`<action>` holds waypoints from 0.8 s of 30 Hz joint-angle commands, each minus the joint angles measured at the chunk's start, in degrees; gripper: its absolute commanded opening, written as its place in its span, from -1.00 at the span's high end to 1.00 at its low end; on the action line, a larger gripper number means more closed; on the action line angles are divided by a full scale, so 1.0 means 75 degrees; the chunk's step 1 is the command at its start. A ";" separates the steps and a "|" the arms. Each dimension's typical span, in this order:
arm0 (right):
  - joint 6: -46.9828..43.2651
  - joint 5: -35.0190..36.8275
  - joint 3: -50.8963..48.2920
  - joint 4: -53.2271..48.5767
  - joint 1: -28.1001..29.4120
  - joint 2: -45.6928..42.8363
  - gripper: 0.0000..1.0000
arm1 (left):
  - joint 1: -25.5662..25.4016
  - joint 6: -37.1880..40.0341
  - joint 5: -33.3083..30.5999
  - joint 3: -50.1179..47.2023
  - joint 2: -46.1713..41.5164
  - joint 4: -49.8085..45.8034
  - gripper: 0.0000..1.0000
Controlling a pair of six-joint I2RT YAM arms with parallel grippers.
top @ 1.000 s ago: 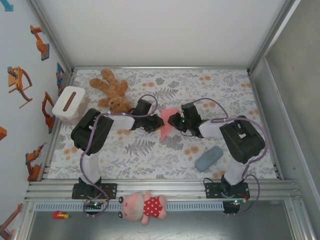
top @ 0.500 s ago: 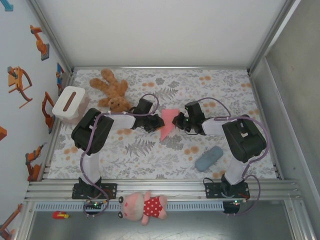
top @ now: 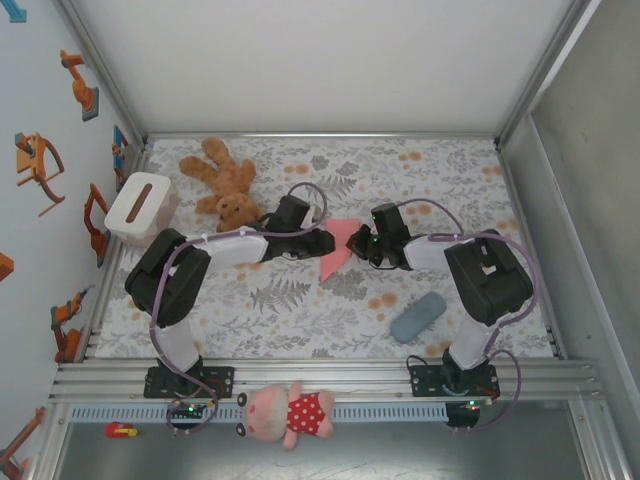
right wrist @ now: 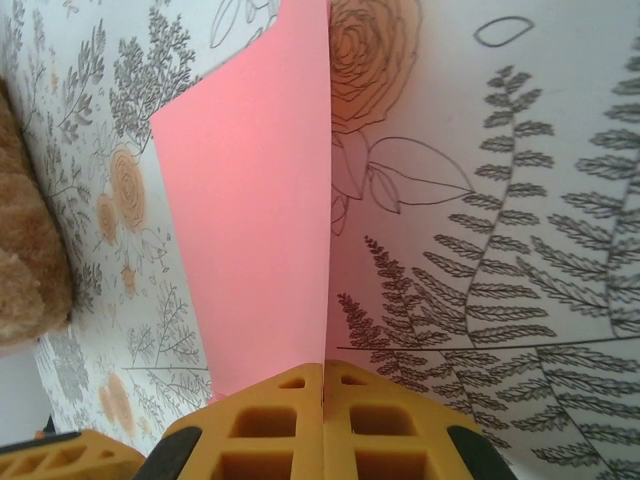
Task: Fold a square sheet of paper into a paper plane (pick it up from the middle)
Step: Fold the wing for the fifth time at the center of the table.
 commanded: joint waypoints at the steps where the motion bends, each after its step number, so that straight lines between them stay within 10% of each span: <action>1: 0.0451 0.0282 0.0114 -0.0221 0.0030 -0.0362 1.00 | -0.0223 0.1148 -0.0440 0.0150 -0.0137 -0.0327 0.25; 24: 0.1252 -0.0183 0.0394 -0.0710 -0.0022 -0.0516 1.00 | -0.1412 0.4124 -0.2652 -0.0396 0.0228 0.1008 0.03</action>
